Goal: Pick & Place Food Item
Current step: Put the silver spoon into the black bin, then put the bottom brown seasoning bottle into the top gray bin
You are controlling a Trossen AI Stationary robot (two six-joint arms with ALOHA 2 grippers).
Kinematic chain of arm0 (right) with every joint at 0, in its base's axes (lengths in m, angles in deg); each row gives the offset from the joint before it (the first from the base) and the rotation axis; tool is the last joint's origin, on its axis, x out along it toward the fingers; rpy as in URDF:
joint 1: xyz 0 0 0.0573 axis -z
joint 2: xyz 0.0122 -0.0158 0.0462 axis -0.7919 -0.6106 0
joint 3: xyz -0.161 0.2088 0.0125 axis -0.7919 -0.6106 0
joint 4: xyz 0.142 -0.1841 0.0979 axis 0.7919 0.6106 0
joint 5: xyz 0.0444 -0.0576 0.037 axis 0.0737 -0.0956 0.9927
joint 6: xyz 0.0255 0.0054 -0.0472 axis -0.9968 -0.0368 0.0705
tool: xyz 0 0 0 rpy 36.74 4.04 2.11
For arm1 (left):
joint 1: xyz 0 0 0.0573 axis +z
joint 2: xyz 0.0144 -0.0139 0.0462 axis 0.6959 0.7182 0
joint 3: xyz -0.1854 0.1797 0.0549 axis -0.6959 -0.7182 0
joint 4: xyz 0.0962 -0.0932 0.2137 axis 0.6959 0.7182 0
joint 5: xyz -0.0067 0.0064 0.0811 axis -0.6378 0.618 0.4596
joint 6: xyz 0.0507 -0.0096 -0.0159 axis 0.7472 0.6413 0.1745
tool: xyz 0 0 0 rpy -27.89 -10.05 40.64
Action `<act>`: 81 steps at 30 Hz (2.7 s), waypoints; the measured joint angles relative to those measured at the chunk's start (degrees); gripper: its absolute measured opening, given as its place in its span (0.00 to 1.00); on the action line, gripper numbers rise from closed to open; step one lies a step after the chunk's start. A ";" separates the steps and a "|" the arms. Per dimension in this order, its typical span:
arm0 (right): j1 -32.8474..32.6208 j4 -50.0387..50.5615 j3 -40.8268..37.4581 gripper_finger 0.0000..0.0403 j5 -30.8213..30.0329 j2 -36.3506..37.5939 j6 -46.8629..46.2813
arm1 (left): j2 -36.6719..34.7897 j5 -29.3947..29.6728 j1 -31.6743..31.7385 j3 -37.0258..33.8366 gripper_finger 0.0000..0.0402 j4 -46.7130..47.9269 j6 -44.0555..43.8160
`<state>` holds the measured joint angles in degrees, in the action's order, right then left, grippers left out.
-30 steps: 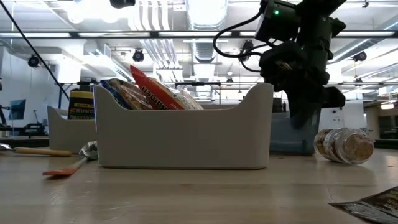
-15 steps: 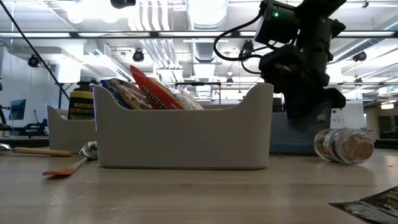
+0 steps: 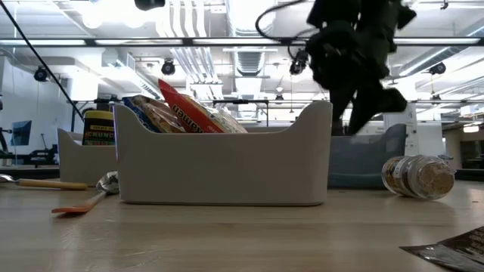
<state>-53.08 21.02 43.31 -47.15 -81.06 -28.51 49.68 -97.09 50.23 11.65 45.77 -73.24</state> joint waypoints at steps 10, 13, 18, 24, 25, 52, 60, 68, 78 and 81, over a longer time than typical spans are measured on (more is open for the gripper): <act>-3.56 22.73 14.57 0.50 -6.09 0.55 -1.51 | 0.00 0.00 0.00 0.00 0.36 1.28 0.04; -4.94 24.26 15.84 0.50 -6.06 0.47 -1.65 | 0.00 -0.02 0.00 0.00 0.36 2.56 0.21; -9.00 24.24 15.93 0.50 -5.85 0.57 0.88 | 0.02 -0.02 0.00 0.00 0.36 4.33 1.97; -17.37 24.12 15.88 0.50 -5.41 0.68 3.62 | 0.02 -0.02 0.00 0.00 0.36 4.98 3.51; -18.35 24.09 15.73 0.50 -5.42 0.68 0.13 | 0.02 -0.02 0.00 0.00 0.36 4.98 3.58; -25.44 16.76 14.09 0.50 -14.83 -14.42 -47.96 | 0.02 -0.02 0.00 0.00 0.36 8.88 4.68; -25.16 16.13 11.63 0.50 -15.23 -15.55 -49.24 | 0.02 -0.02 0.00 0.00 0.36 9.33 4.68; -25.10 5.47 6.01 0.50 -14.87 -14.84 -52.46 | 0.02 -0.04 0.00 0.00 0.36 10.33 4.66; -23.83 -0.90 2.22 0.51 -15.29 -14.54 -52.92 | 0.02 -0.04 0.00 0.00 0.36 10.37 4.53; -22.85 -2.12 2.11 0.51 -15.68 -14.58 -50.94 | 0.02 -0.04 0.00 0.00 0.36 10.36 4.52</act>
<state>-75.92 18.91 45.42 -62.83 -95.64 -79.45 49.70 -97.13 50.23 11.65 56.13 -68.71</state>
